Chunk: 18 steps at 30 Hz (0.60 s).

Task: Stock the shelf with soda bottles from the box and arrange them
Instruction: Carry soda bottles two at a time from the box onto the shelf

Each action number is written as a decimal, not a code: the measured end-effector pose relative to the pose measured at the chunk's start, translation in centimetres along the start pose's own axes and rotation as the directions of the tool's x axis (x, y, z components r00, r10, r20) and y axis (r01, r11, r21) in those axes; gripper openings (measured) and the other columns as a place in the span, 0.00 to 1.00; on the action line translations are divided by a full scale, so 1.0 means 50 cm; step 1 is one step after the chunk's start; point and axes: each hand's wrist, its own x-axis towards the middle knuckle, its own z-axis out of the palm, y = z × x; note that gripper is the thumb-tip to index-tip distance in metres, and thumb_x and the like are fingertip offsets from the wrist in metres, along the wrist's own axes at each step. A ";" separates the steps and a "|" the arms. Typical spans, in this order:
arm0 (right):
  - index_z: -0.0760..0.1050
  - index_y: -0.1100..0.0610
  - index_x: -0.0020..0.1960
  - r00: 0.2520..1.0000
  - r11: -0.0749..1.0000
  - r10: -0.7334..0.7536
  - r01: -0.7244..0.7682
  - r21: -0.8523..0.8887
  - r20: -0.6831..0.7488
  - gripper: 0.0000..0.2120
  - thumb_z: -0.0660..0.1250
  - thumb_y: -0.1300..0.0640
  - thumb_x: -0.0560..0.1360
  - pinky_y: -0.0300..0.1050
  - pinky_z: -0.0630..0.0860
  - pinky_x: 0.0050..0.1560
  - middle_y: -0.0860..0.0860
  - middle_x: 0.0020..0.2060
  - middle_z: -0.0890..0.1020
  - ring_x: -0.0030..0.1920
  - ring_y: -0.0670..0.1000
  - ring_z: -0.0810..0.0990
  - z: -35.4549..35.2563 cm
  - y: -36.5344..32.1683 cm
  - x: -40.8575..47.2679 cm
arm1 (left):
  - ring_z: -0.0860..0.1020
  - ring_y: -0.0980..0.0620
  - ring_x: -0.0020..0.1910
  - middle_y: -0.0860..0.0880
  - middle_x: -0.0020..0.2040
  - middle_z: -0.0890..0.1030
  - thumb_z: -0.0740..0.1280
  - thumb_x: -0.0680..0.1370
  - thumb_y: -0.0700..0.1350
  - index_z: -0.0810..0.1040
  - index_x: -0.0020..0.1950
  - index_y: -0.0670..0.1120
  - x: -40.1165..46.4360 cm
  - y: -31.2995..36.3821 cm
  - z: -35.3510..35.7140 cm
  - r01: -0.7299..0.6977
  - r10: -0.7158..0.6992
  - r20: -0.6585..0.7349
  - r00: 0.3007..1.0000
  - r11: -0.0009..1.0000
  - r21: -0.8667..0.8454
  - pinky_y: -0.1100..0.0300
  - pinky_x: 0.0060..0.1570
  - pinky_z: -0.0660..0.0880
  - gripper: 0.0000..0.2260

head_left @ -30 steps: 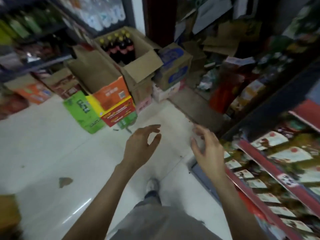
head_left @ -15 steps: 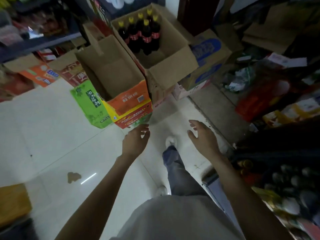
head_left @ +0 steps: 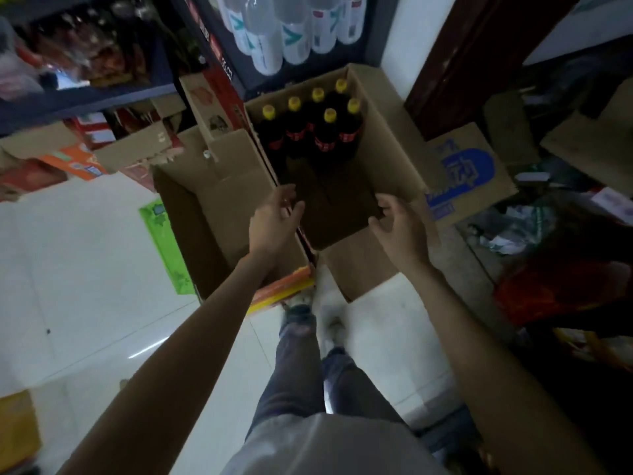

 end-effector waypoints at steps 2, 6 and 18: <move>0.68 0.55 0.70 0.999 0.999 0.034 -0.034 0.002 0.005 0.23 0.67 0.58 0.77 0.42 0.72 0.56 0.52 0.63 0.76 0.61 0.49 0.75 0.024 0.003 0.078 | 0.77 0.52 0.59 0.49 0.63 0.77 0.65 0.78 0.49 0.70 0.68 0.47 0.089 -0.009 0.016 0.006 -0.006 0.044 0.999 1.000 0.004 0.56 0.56 0.74 0.19; 0.63 0.55 0.73 0.994 0.994 0.101 -0.103 0.045 0.029 0.26 0.66 0.58 0.77 0.45 0.72 0.62 0.51 0.67 0.72 0.65 0.49 0.72 0.084 0.026 0.229 | 0.73 0.52 0.63 0.48 0.66 0.73 0.66 0.78 0.50 0.65 0.71 0.48 0.251 -0.033 0.065 -0.010 0.006 0.099 0.995 0.999 0.032 0.56 0.58 0.73 0.23; 0.55 0.63 0.76 0.992 0.995 0.047 -0.056 -0.082 -0.113 0.37 0.70 0.62 0.73 0.43 0.63 0.68 0.59 0.72 0.65 0.73 0.56 0.64 0.256 0.125 0.577 | 0.66 0.45 0.71 0.45 0.72 0.65 0.70 0.75 0.49 0.58 0.75 0.47 0.516 -0.091 0.279 -0.106 0.102 0.030 0.994 0.974 0.202 0.50 0.61 0.71 0.33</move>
